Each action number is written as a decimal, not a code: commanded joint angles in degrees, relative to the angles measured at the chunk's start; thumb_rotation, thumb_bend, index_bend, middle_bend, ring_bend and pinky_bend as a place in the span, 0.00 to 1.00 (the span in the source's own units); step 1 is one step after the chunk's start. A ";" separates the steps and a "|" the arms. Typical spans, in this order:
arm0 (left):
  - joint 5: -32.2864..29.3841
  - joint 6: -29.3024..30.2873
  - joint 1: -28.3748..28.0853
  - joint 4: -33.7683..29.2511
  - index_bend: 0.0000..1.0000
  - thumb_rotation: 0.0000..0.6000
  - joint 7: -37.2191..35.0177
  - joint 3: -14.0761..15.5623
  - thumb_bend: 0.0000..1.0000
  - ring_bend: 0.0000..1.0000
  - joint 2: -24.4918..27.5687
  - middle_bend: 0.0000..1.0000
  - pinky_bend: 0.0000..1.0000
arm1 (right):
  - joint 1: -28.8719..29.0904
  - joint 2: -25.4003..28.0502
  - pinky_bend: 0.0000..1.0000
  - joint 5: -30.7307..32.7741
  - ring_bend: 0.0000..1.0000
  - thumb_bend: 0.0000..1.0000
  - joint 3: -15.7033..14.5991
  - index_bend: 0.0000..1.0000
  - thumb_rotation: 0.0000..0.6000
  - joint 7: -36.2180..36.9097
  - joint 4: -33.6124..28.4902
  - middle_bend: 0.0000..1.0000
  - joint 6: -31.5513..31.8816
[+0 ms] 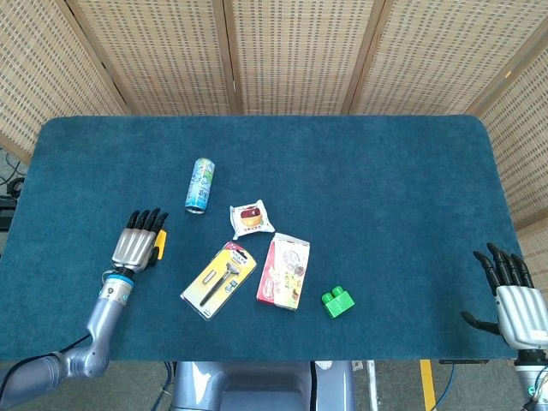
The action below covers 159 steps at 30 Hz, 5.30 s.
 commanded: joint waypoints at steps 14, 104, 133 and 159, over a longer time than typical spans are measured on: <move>1.15 0.66 1.91 -4.44 0.00 1.00 0.92 3.68 0.40 0.00 5.59 0.00 0.00 | -0.12 -0.10 0.00 -0.30 0.00 0.05 -0.07 0.08 1.00 -0.41 -0.25 0.00 0.31; 6.22 4.37 3.15 -0.65 0.21 1.00 -2.35 2.99 0.32 0.00 3.05 0.00 0.00 | -0.18 -0.21 0.00 -0.29 0.00 0.05 0.24 0.08 1.00 -0.03 -0.02 0.00 0.62; 5.81 2.77 2.64 3.24 0.00 1.00 -0.70 2.83 0.32 0.00 -0.07 0.00 0.00 | -0.30 -0.16 0.00 -0.36 0.00 0.05 0.29 0.08 1.00 0.68 0.13 0.00 0.83; 5.20 1.11 1.79 7.66 0.00 1.00 0.54 2.51 0.36 0.00 -2.78 0.00 0.00 | -0.27 -0.17 0.00 -0.39 0.00 0.05 0.31 0.08 1.00 0.70 0.12 0.00 0.82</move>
